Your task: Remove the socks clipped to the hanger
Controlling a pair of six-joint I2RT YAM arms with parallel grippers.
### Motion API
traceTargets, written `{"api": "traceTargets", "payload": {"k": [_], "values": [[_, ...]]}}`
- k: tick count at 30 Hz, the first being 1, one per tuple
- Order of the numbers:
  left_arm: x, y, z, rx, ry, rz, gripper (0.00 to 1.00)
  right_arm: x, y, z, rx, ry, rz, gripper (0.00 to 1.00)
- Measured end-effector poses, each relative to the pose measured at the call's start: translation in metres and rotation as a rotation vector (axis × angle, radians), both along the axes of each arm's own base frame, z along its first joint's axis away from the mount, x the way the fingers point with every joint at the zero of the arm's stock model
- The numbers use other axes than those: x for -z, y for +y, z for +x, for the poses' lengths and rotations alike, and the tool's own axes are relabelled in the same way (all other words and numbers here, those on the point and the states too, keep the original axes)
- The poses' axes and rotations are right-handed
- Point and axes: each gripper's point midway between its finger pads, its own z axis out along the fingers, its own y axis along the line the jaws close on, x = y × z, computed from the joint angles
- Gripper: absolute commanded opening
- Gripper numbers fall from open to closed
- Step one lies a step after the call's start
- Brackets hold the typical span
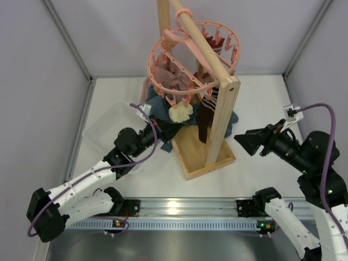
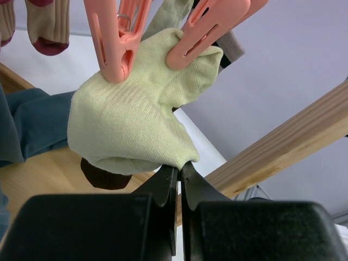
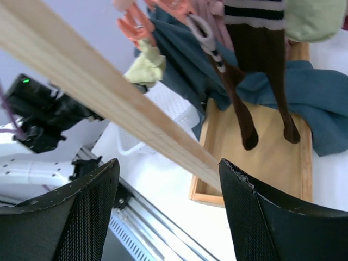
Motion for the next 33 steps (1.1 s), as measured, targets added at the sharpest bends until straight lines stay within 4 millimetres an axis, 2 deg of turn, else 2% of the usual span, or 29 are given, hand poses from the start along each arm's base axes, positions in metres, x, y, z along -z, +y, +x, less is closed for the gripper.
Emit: {"api": "traceTargets", "payload": {"k": [7, 16, 19, 23, 26, 28, 33], "values": [[0.011, -0.002, -0.003, 0.019, 0.046, 0.02, 0.0, -0.052, 0.005, -0.035, -0.097, -0.102, 0.056, 0.69], [0.022, -0.001, -0.004, 0.018, 0.086, 0.047, 0.0, -0.08, 0.008, -0.069, -0.169, -0.134, 0.079, 0.69], [0.023, -0.001, -0.003, 0.016, 0.095, 0.044, 0.0, -0.082, 0.012, -0.078, -0.215, -0.134, 0.086, 0.7], [0.024, -0.001, -0.004, 0.017, 0.107, 0.044, 0.0, -0.078, 0.017, -0.078, -0.275, -0.115, 0.071, 0.72], [0.027, -0.001, -0.004, 0.016, 0.116, 0.05, 0.0, -0.068, 0.016, -0.057, -0.25, -0.083, 0.031, 0.76], [0.028, -0.001, -0.004, 0.016, 0.121, 0.054, 0.0, -0.054, 0.014, -0.038, -0.213, -0.054, 0.001, 0.76], [0.033, -0.002, -0.003, 0.016, 0.133, 0.066, 0.0, -0.003, -0.001, -0.001, -0.068, 0.068, -0.073, 0.78]]}}
